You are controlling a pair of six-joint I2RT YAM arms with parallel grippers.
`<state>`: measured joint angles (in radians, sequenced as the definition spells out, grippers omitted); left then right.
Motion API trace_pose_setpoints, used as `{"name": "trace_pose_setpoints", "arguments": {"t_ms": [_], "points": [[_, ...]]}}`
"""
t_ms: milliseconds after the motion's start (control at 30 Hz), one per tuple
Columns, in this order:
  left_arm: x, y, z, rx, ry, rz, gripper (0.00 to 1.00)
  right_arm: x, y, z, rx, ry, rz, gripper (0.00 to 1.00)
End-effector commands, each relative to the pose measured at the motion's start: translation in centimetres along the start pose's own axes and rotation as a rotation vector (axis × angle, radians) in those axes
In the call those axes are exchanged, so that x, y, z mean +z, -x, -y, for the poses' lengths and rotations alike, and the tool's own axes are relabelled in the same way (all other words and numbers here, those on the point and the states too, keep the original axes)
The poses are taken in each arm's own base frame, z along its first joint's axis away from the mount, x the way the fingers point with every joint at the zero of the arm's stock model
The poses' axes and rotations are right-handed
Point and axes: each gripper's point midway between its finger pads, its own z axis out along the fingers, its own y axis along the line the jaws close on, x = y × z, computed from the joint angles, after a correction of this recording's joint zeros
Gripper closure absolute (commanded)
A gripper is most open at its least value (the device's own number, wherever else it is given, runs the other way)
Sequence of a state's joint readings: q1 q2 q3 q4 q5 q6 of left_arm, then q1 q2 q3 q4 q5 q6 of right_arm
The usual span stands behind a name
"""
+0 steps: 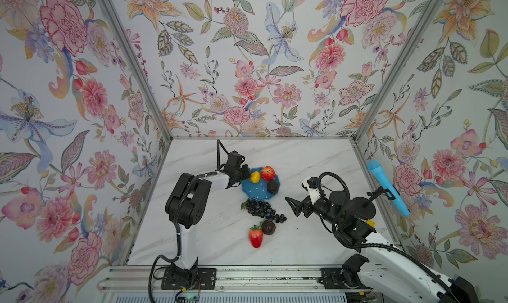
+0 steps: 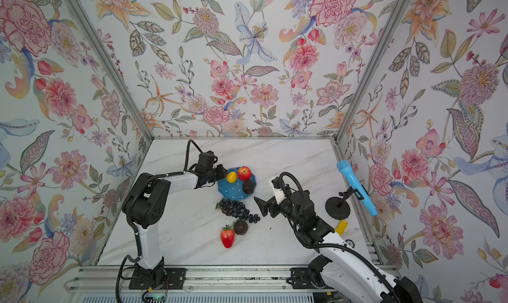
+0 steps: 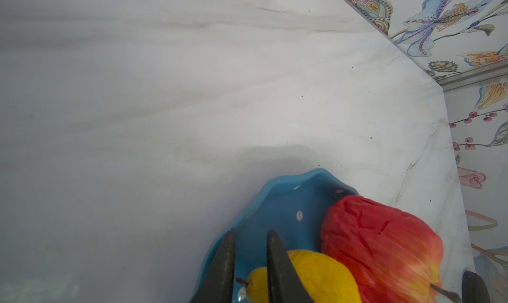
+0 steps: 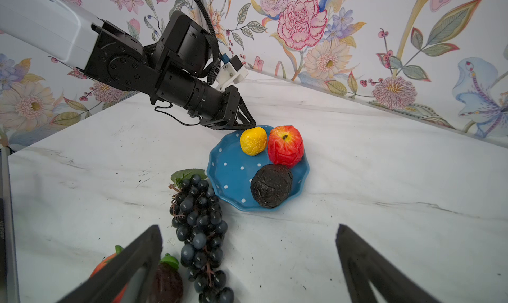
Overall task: Arrange fruit in a fruit bowl
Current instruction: Move the fruit to the fruit bowl.
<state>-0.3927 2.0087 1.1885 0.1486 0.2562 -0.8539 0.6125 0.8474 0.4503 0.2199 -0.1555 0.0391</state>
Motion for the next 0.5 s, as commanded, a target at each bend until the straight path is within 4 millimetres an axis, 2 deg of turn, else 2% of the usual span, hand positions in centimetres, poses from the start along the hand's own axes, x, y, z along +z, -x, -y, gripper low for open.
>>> {"name": "trace_pose_setpoints", "arguments": {"t_ms": [0, 233, 367, 467], "points": [[-0.5, -0.3, -0.6, -0.017, 0.002, -0.008, 0.75, 0.2, -0.7, 0.0, -0.002, -0.004, -0.018, 0.01], [-1.4, -0.6, -0.5, -0.037, -0.003, 0.003, 0.72, 0.2, -0.6, -0.1, -0.002, -0.001, -0.015, 0.01], [-2.0, -0.5, -0.2, -0.038, -0.009, 0.016, 0.63, 0.3, -0.6, -0.2, -0.003, 0.003, -0.016, 0.01], [-2.5, -0.5, -0.3, -0.048, -0.007, 0.030, 0.62, 0.3, -0.5, -0.2, -0.004, 0.005, -0.013, 0.01]]}}
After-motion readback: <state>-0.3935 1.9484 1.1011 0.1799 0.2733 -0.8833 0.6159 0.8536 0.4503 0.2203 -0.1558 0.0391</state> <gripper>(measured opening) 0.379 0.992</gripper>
